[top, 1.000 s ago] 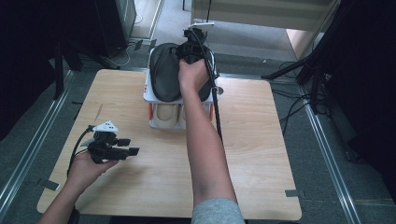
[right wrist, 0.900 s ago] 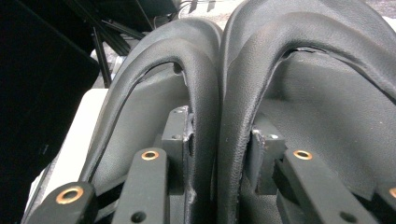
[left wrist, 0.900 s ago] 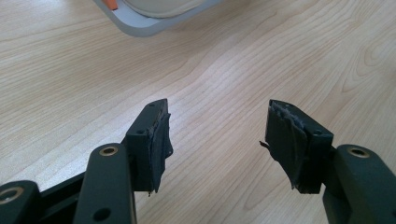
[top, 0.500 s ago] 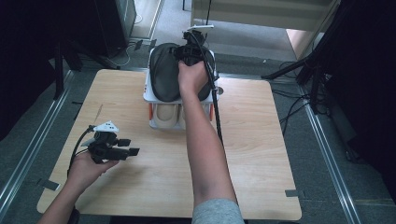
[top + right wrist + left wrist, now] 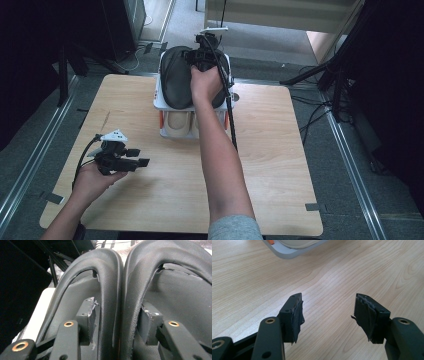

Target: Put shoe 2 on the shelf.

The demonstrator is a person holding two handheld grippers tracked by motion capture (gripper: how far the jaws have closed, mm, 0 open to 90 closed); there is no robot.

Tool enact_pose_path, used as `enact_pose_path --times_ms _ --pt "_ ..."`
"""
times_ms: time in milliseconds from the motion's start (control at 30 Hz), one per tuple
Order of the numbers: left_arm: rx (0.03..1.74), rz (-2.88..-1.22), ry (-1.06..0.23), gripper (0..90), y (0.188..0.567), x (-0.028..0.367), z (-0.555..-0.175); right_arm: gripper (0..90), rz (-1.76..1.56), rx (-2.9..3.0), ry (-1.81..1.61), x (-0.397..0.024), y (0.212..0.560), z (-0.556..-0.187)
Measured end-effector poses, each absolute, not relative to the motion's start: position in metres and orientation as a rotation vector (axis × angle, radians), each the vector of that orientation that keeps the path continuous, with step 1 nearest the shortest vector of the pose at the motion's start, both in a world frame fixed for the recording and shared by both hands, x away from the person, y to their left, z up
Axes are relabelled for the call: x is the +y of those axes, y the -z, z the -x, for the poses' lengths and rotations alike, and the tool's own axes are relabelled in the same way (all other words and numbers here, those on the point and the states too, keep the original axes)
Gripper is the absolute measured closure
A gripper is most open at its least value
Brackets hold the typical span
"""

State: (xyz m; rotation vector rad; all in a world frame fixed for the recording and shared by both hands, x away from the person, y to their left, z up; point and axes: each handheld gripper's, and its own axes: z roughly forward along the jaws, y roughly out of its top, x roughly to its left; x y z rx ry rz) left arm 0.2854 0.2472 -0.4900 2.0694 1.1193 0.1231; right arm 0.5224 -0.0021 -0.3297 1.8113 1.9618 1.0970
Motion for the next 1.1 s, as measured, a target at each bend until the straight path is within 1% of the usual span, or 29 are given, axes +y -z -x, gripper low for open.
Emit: enact_pose_path --times_ms 267,667,1100 --pt "1.117 -2.069 -0.118 40.6 0.489 0.245 -0.287 51.3 -1.774 1.999 -1.114 -0.008 0.323 -0.515" --pt "1.12 -2.072 -0.119 40.5 0.49 0.244 -0.288 50.7 -1.721 2.075 -1.129 -0.016 0.316 -0.507" --pt "1.129 -2.073 -0.113 40.0 0.49 0.245 -0.289 50.8 -1.622 2.178 -1.24 -0.034 0.306 -0.496"
